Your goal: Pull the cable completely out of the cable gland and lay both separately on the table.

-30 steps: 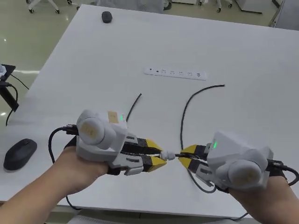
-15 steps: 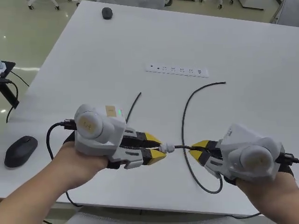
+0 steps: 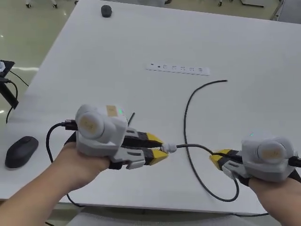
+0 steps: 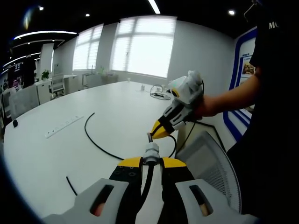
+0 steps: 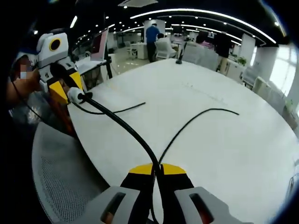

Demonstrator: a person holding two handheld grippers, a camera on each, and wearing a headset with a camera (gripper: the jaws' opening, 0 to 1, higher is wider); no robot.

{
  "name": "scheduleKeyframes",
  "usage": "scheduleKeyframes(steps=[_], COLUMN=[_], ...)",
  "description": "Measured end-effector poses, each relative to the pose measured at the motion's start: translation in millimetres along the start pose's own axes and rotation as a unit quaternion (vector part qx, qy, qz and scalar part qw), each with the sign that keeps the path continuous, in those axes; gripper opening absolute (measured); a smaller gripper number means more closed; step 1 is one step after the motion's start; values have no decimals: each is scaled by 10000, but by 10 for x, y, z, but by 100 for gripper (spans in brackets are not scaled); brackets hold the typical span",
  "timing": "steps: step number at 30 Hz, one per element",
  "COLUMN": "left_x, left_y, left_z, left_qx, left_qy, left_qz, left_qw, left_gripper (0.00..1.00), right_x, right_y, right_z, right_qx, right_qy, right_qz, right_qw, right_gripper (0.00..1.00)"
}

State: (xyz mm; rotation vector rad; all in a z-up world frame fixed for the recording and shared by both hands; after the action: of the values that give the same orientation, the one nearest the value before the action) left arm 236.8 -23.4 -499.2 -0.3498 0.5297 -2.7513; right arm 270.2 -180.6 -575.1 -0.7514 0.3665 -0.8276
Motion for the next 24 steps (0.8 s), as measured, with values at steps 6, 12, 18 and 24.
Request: scheduleKeyframes(steps=[6,12,18,24], left_x=[11,-4,-61,-75], left_y=[6,13,-15,-49], left_z=[-47,-53,-83,-108], left_qx=[-40,-40,-59,-124], left_qy=[-29,-38,-84,-86], left_qz=[-23,-29,33,3], left_qw=[10000,10000,9999,9999], left_gripper=[15,15,15,15], right_x=[61,51,74,-60], right_y=[48,3,-49,-200], right_z=[-145,-121,-60,172], right_qx=[-119,-54,105,310], right_qy=[442,502,302,301], right_qz=[-55,-94,-85,91], right_qw=[9989,9987,9995,9990], right_gripper=[0,1,4,20])
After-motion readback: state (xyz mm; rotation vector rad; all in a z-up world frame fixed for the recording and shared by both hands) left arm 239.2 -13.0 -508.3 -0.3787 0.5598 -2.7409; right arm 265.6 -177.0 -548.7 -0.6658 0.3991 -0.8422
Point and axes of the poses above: the centre of the closed fingertips' face, and the gripper's own axes: y roughly forward along the fingers, x roughly to its right, z roughly out of its top, the point moved 2 cm from there along -y, roughly backward along the fingers
